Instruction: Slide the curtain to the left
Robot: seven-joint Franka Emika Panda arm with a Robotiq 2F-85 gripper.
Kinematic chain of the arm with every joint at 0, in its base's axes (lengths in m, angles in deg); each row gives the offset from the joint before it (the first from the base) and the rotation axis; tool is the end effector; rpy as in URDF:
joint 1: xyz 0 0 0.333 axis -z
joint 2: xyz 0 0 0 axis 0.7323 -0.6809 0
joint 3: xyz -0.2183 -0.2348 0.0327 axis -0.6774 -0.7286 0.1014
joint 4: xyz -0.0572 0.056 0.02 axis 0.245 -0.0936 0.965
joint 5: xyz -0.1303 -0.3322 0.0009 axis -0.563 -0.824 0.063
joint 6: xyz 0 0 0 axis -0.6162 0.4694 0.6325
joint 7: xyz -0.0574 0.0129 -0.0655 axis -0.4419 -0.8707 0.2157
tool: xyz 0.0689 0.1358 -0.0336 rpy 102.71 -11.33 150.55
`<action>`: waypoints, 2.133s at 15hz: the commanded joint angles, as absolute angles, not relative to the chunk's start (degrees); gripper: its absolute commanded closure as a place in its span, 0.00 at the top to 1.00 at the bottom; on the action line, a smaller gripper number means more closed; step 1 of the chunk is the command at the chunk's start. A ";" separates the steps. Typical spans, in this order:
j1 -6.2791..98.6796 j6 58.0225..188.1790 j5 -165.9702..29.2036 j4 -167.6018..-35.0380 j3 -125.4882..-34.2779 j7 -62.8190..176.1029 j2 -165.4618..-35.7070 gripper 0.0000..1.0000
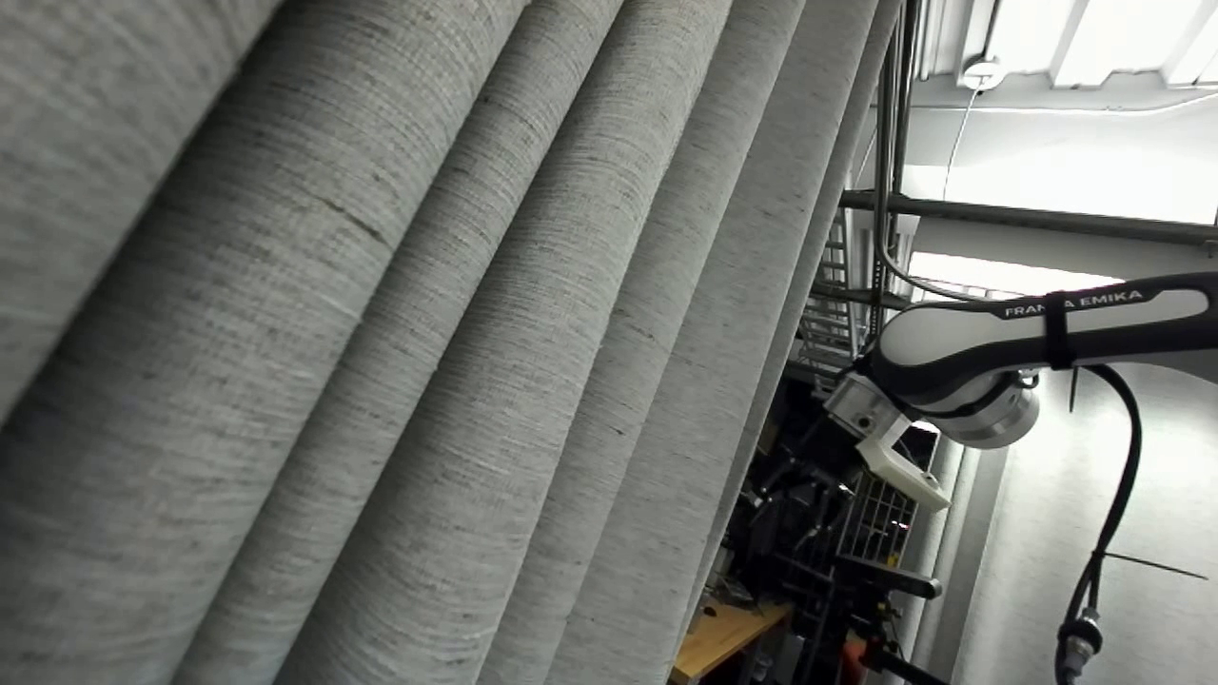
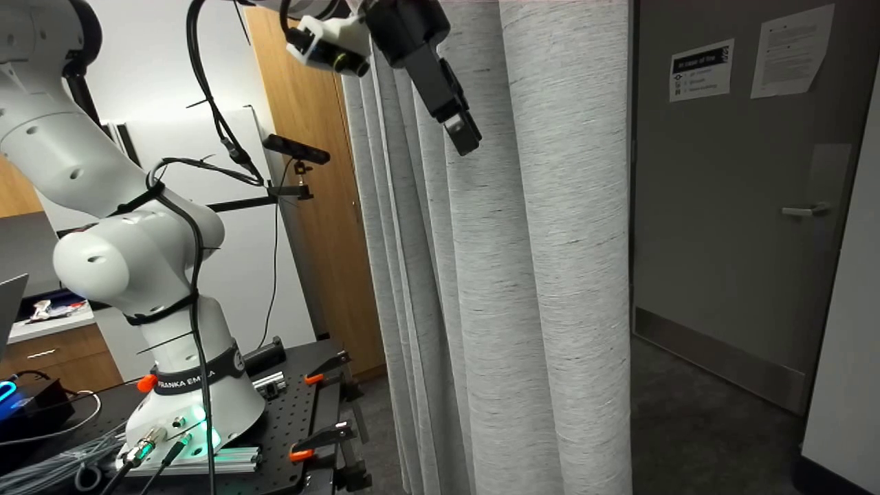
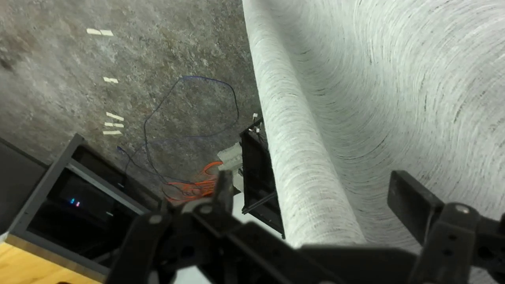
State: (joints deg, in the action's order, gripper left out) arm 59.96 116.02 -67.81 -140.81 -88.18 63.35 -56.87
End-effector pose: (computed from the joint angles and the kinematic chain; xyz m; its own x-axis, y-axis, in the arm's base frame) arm 0.3805 -0.1926 0.5344 0.8554 -0.3502 0.3816 -0.3617 -0.9313 -0.0438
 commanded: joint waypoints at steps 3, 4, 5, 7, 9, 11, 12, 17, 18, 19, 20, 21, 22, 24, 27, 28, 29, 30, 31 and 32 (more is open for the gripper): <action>55.08 120.40 -62.23 -138.18 -91.61 75.19 -58.18 1.00; 54.56 121.58 -61.07 -138.36 -92.02 76.61 -57.98 1.00; 54.27 124.02 -60.09 -138.94 -92.29 77.41 -57.59 1.00; 53.51 128.76 -57.81 -139.60 -93.13 78.98 -57.14 1.00; 52.73 134.17 -56.01 -140.15 -93.99 80.21 -56.86 1.00; 51.62 138.65 -54.00 -140.85 -94.89 80.83 -56.38 1.00; 50.92 141.52 -52.99 -141.71 -95.19 80.99 -55.96 1.00; 46.57 147.41 -48.53 -143.53 -96.82 80.20 -55.28 1.00; 46.04 147.01 -48.20 -143.46 -96.87 79.95 -55.35 1.00; 45.72 147.37 -47.67 -143.50 -96.83 79.34 -55.50 1.00; 47.64 145.83 -50.13 -142.69 -95.79 78.41 -56.54 1.00; 47.23 145.84 -49.70 -142.74 -95.85 78.42 -56.50 1.00; 47.04 145.85 -49.56 -142.74 -95.88 78.41 -56.49 1.00; 46.98 145.85 -49.53 -142.75 -95.98 78.41 -56.46 1.00; 45.74 149.67 -49.44 -143.39 -96.13 80.78 -56.08 1.00; 45.07 151.31 -49.69 -143.30 -96.31 82.16 -56.19 1.00; 43.26 153.69 -49.99 -143.24 -97.18 85.36 -56.14 1.00; 42.70 155.91 -50.88 -143.23 -97.16 86.43 -56.49 1.00; 42.13 157.98 -50.44 -143.04 -96.97 88.91 -57.03 1.00; 40.94 160.18 -50.54 -142.99 -97.40 90.96 -57.29 1.00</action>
State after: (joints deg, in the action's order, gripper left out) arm 44.24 154.17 -49.98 -142.86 -96.01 85.09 -56.72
